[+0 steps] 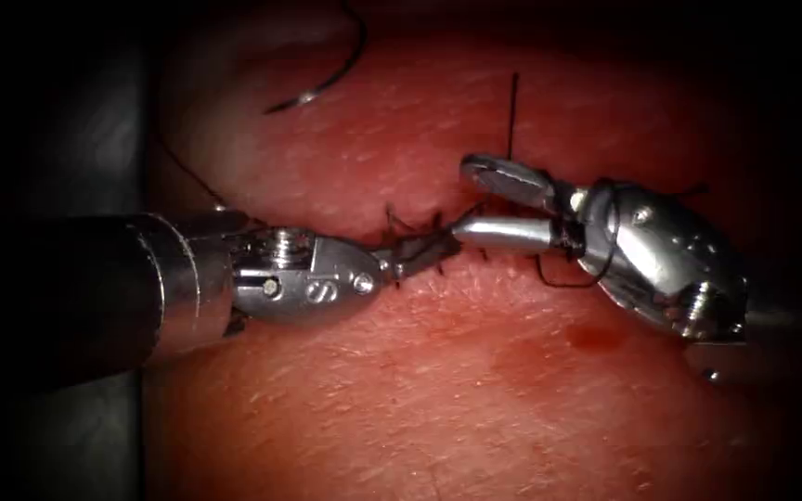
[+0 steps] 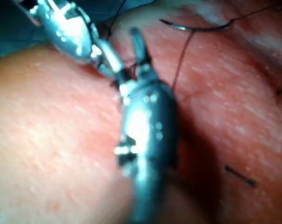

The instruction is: Wound Closure

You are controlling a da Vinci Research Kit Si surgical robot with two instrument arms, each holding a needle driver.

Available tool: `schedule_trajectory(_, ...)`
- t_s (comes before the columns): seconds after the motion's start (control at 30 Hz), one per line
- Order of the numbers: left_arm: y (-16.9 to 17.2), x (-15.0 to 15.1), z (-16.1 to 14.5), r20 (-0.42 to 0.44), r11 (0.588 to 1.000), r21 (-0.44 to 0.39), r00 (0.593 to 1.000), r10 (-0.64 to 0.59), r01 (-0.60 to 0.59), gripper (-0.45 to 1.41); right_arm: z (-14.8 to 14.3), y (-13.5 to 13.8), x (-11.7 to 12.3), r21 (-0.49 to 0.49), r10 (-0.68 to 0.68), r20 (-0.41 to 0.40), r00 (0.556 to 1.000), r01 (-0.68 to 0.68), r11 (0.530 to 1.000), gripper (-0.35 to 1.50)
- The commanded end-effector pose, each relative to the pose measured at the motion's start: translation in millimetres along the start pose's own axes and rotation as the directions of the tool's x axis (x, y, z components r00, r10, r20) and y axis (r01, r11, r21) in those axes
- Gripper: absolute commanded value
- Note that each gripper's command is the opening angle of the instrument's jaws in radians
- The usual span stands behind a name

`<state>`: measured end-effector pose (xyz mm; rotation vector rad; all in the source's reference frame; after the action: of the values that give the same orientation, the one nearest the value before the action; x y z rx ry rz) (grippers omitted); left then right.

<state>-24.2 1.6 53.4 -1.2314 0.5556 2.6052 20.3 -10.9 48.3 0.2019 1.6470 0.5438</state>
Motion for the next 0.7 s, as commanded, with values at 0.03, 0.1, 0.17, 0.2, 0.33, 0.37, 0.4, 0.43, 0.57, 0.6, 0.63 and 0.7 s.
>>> schedule_trajectory(0.03, 0.7, 0.1, 0.4, 0.001, 1.0, 0.0, 1.0, 0.0, 0.0, -0.45, 0.5, -0.9, -1.3, -0.015, 0.009, -0.002, 1.0, -0.009, 1.0, 0.61)
schedule_trajectory(0.1, 1.1, 0.5, -0.1, 0.004, 1.0, 0.002, 1.0, 0.0, 0.0, -0.45, 0.4, -0.9, -1.4, -0.049, 0.022, 0.011, 1.0, -0.021, 0.999, 0.62)
schedule_trajectory(0.17, 1.4, 1.0, -0.6, 0.007, 1.0, 0.003, 1.0, 0.0, 0.0, -0.45, 0.2, -0.9, -1.5, -0.074, 0.024, 0.022, 0.999, -0.023, 0.997, 0.62)
schedule_trajectory(0.2, 1.5, 1.2, -0.9, 0.008, 1.0, 0.004, 1.0, 0.0, 0.0, -0.45, 0.0, -0.9, -1.5, -0.09, 0.022, 0.028, 0.999, -0.019, 0.996, 0.62)
schedule_trajectory(0.33, 2.4, 2.6, -1.8, 0.008, 1.0, 0.0, 1.0, -0.001, 0.001, -0.45, -0.9, -0.5, -1.5, -0.154, 0.019, 0.058, 0.998, -0.01, 0.988, 0.64)
schedule_trajectory(0.37, 2.5, 2.8, -1.9, 0.008, 1.0, 0.0, 1.0, -0.001, 0.001, -0.45, -1.0, -0.5, -1.6, -0.164, 0.017, 0.069, 0.997, -0.005, 0.986, 0.62)
schedule_trajectory(0.4, 2.7, 3.2, -2.3, 0.008, 1.0, 0.0, 1.0, 0.005, -0.005, -0.45, -1.4, -0.4, -1.8, -0.185, 0.012, 0.104, 0.995, 0.007, 0.983, 0.61)
schedule_trajectory(0.43, 2.7, 3.2, -2.3, 0.008, 1.0, 0.0, 1.0, 0.005, -0.005, -0.45, -1.4, -0.4, -1.8, -0.185, 0.012, 0.104, 0.995, 0.007, 0.983, 0.61)
schedule_trajectory(0.57, 2.8, 3.6, -3.3, 0.008, 1.0, -0.003, 1.0, 0.005, -0.005, -0.45, -1.8, -0.1, -2.3, -0.208, 0.007, 0.133, 0.991, 0.021, 0.978, 0.61)
schedule_trajectory(0.6, 2.8, 3.6, -3.5, 0.008, 1.0, -0.003, 1.0, 0.011, -0.011, -0.45, -1.8, 0.0, -2.4, -0.212, 0.005, 0.135, 0.991, 0.024, 0.977, 0.61)
schedule_trajectory(0.63, 2.9, 3.7, -4.0, 0.008, 1.0, -0.004, 1.0, 0.011, -0.011, -0.45, -1.9, -0.1, -2.8, -0.219, 0.002, 0.138, 0.99, 0.029, 0.975, 0.61)
schedule_trajectory(0.7, 2.9, 3.9, -4.6, 0.008, 1.0, -0.006, 1.0, 0.011, -0.011, -0.45, -2.0, -0.1, -2.9, -0.221, 0.001, 0.142, 0.99, 0.031, 0.975, 0.61)
